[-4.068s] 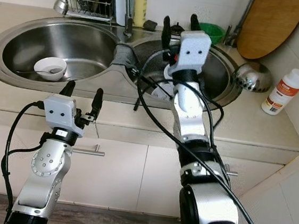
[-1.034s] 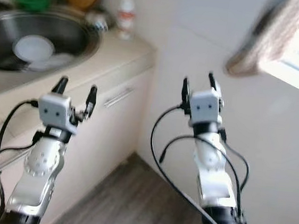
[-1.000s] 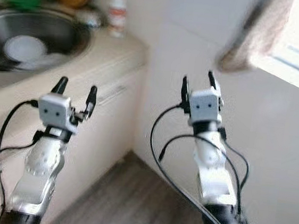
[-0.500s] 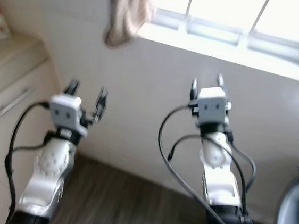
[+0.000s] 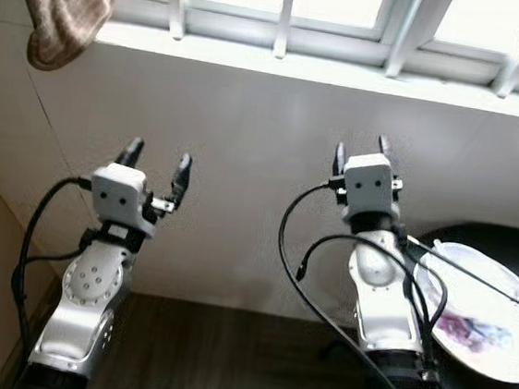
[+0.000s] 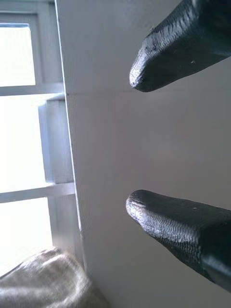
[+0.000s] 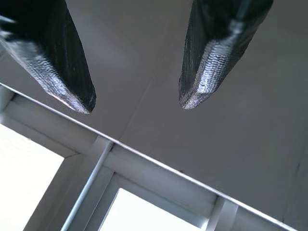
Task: Kitchen organization
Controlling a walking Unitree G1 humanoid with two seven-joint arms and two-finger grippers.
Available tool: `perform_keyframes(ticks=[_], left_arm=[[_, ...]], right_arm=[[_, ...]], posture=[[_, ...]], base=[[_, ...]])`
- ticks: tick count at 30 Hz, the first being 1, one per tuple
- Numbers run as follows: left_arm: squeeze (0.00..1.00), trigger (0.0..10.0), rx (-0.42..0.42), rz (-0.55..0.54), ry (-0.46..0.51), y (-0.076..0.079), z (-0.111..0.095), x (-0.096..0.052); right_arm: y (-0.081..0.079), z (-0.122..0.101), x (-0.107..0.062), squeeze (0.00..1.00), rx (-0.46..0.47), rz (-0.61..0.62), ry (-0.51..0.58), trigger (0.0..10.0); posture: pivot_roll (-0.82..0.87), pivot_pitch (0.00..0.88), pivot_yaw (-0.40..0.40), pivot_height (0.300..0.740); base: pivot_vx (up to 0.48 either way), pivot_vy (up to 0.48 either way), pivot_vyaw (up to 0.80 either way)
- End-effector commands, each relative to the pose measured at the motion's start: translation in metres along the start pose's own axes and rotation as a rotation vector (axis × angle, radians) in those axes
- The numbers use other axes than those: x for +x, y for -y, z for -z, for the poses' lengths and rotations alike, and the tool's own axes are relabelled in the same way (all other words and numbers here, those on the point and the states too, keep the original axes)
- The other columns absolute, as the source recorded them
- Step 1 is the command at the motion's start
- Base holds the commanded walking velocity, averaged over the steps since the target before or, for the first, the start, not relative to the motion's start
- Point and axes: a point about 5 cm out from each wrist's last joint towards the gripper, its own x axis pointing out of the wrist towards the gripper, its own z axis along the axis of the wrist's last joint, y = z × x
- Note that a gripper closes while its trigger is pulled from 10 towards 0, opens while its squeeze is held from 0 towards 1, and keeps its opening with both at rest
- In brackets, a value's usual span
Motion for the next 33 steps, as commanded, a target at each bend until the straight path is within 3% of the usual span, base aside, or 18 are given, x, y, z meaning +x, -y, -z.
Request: perform_keyframes(ticks=[1, 3, 7, 9, 15, 22, 28, 33], left_arm=[[0.0, 10.0, -0.004, -0.001, 0.004, 0.001, -0.002, 0.001], [0.0, 10.0, -0.004, -0.003, 0.0, 0.001, -0.001, 0.001], [0.0, 10.0, -0.005, -0.002, -0.005, 0.002, 0.0, 0.001], [0.0, 10.0, -0.006, 0.001, -0.009, 0.003, 0.001, 0.0], [0.0, 10.0, -0.007, 0.001, -0.012, 0.003, 0.002, -0.001], [0.0, 10.0, -0.007, -0.001, -0.019, 0.003, 0.003, -0.001], [0.0, 10.0, -0.007, -0.002, -0.024, 0.004, 0.004, -0.001], [0.0, 10.0, -0.006, -0.005, -0.026, 0.003, 0.004, -0.001]], right_arm=[[0.004, 0.005, 0.002, 0.0, -0.041, 0.014, -0.034, 10.0], [0.019, 0.024, 0.002, 0.0, -0.141, 0.09, -0.173, 10.0], [0.03, 0.033, 0.002, 0.0, -0.183, 0.132, -0.242, 10.0], [0.033, 0.038, 0.002, 0.0, -0.163, 0.14, -0.272, 10.0], [0.034, 0.041, 0.001, 0.0, -0.095, 0.157, -0.3, 10.0], [0.036, 0.042, 0.003, 0.0, -0.198, 0.15, -0.329, 10.0], [0.038, 0.043, 0.004, 0.0, -0.21, 0.137, -0.34, 10.0], [0.029, 0.038, 0.007, 0.0, -0.22, 0.041, -0.312, 10.0]], posture=[[0.04, 0.014, -0.064, 0.74], [0.04, 0.013, -0.064, 0.74], [0.04, 0.013, -0.064, 0.74], [0.03, 0.007, -0.064, 0.74], [0.03, 0.003, -0.065, 0.74], [0.03, 0.0, -0.066, 0.74], [0.03, 0.0, -0.066, 0.74], [0.03, 0.0, -0.061, 0.74]], base=[[0.0, 0.0, 0.0], [0.0, 0.0, 0.0], [0.0, 0.0, 0.0], [0.0, 0.0, 0.0], [0.0, 0.0, -0.45], [0.0, 0.0, -0.8], [0.0, 0.0, -0.79], [0.0, 0.0, -0.46]])
